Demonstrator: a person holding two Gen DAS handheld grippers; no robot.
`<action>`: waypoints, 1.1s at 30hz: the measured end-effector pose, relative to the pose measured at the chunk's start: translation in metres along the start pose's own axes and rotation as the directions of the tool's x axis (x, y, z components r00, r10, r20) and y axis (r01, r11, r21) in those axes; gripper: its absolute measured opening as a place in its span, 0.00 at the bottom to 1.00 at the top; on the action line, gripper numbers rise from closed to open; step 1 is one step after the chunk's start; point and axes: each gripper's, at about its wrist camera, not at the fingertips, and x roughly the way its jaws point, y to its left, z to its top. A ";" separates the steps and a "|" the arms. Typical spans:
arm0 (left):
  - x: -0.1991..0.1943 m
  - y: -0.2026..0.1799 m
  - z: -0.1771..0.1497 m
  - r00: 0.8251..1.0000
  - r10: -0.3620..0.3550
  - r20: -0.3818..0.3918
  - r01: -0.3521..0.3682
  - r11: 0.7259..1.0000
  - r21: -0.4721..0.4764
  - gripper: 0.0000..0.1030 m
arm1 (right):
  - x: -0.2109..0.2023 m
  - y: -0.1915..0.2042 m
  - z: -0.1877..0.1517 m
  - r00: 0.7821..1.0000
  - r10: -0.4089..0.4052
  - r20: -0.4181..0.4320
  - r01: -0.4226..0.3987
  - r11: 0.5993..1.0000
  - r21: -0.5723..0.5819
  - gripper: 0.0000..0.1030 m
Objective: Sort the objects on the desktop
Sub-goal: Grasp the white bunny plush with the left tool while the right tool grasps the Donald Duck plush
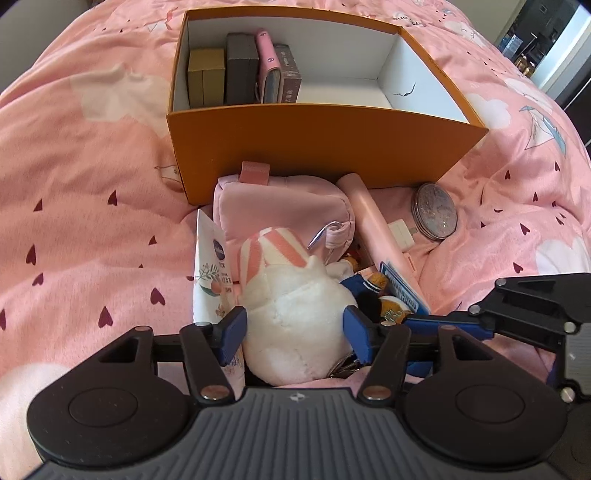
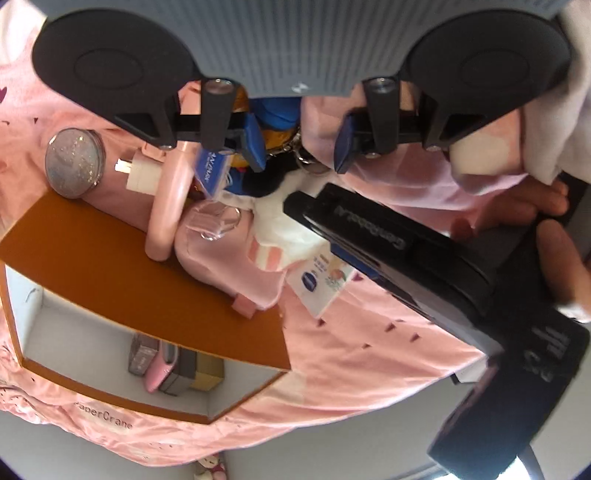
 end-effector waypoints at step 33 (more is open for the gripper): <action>0.042 -0.001 0.004 0.997 -0.023 -0.067 0.019 0.998 -0.051 0.87 | 0.052 -0.046 -0.021 0.989 -0.006 -0.144 0.049 0.954 0.295 0.48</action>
